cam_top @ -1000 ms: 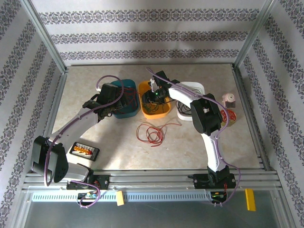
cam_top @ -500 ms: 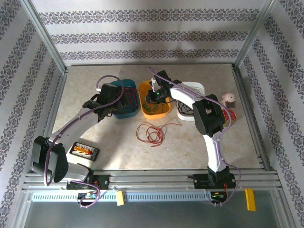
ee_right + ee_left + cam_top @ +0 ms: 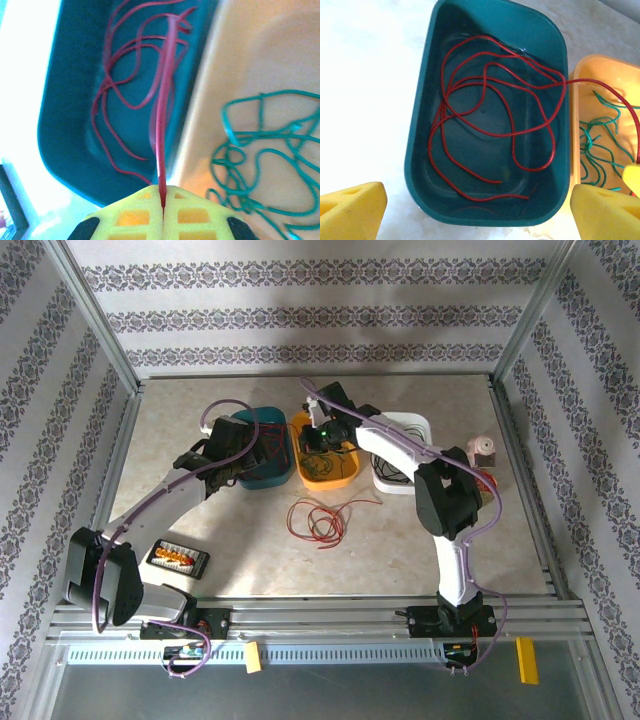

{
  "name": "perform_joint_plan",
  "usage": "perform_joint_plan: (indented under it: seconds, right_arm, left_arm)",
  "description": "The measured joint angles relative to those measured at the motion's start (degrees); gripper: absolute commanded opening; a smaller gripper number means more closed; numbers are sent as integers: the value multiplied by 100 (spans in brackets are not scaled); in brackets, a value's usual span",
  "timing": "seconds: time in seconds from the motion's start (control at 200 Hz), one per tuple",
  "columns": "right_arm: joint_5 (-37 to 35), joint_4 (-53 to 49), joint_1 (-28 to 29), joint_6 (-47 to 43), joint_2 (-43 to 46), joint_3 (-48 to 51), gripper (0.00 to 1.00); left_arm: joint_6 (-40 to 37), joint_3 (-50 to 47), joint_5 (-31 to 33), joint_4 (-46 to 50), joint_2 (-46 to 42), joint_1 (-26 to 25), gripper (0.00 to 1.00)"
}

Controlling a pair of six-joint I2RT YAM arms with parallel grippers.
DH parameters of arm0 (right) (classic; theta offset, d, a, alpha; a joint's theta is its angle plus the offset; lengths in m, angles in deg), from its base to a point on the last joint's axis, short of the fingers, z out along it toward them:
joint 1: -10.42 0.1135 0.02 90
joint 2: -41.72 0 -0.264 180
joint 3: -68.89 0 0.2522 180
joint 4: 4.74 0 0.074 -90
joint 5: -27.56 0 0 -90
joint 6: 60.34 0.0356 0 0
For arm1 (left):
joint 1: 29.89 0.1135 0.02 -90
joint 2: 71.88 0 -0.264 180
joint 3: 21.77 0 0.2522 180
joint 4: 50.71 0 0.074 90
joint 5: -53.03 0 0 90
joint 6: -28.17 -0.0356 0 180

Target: Untangle the cables

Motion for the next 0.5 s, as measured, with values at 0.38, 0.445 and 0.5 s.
perform_joint_plan:
  seconds: [0.38,0.445,0.5]
  right_arm:
    - [-20,-175,625,407,-1165,-1471,3]
    - [-48,-289,643,518,-1497,-1742,3]
    - [-122,-376,643,566,-1683,-1867,4]
  left_arm:
    - [164,-249,485,9,-673,74,95]
    - [164,-275,533,15,-743,79,95]
    - [164,-286,551,20,-754,79,95]
